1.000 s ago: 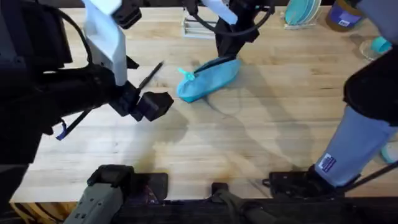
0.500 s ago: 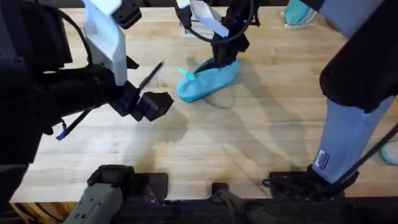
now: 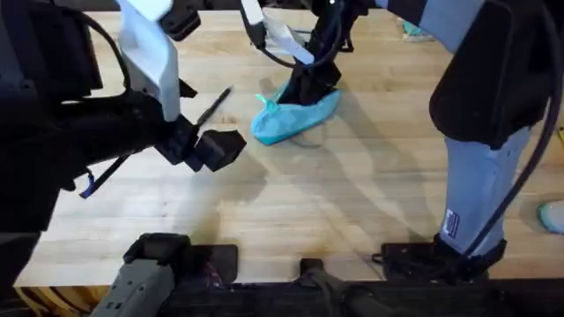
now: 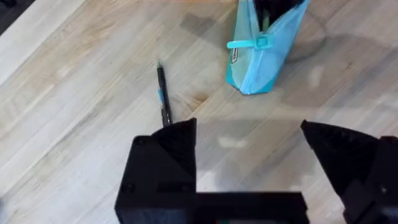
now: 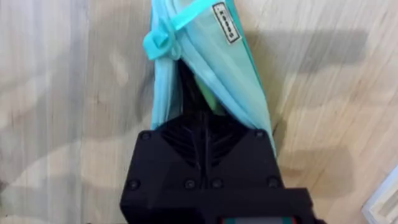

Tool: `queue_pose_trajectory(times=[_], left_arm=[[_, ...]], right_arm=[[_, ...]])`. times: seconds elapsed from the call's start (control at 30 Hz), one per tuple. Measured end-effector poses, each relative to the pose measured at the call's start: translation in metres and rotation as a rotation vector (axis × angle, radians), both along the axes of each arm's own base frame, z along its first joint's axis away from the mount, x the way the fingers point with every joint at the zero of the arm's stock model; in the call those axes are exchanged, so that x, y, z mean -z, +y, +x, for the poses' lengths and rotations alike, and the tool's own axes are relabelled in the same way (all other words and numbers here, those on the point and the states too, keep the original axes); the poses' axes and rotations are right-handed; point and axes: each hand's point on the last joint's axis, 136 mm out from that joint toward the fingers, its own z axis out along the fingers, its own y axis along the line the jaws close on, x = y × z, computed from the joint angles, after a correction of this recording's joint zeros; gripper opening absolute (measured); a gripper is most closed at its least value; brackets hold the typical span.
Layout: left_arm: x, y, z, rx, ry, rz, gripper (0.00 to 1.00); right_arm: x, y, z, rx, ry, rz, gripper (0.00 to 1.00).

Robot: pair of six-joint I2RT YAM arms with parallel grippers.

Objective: Unzip the bag, pick up the pens from the table one at a time and place them inside, then zip the bag closed.

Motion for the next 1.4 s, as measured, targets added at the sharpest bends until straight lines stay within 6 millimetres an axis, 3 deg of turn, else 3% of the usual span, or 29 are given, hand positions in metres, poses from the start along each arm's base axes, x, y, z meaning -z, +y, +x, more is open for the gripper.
queue_pose_trajectory(times=[0.27, 0.3, 0.5, 0.53, 1.13, 1.27, 1.4], left_arm=[[0.000, 0.000, 0.000, 0.000, 0.000, 0.000, 0.993], [0.000, 0.000, 0.000, 0.000, 0.000, 0.000, 0.993], [0.000, 0.000, 0.000, 0.000, 0.000, 0.000, 0.994], [0.000, 0.000, 0.000, 0.000, 0.000, 0.000, 0.993], [0.000, 0.000, 0.000, 0.000, 0.000, 0.000, 0.994], [0.000, 0.000, 0.000, 0.000, 0.000, 0.000, 0.994], [0.000, 0.000, 0.000, 0.000, -0.001, 0.000, 0.994]], right_arm=[[-0.001, 0.002, -0.001, 0.000, 0.003, 0.008, 0.038], [-0.001, 0.002, -0.001, -0.001, 0.004, 0.009, 0.116], [-0.001, 0.004, -0.002, -0.004, 0.008, 0.018, 0.947], [-0.001, 0.004, -0.002, -0.009, 0.006, 0.019, 0.979], [-0.006, 0.004, 0.000, 0.026, 0.019, 0.043, 0.995], [-0.028, -0.004, 0.000, 0.080, 0.024, 0.084, 0.996], [-0.069, -0.013, 0.001, 0.115, -0.048, 0.134, 0.996]])
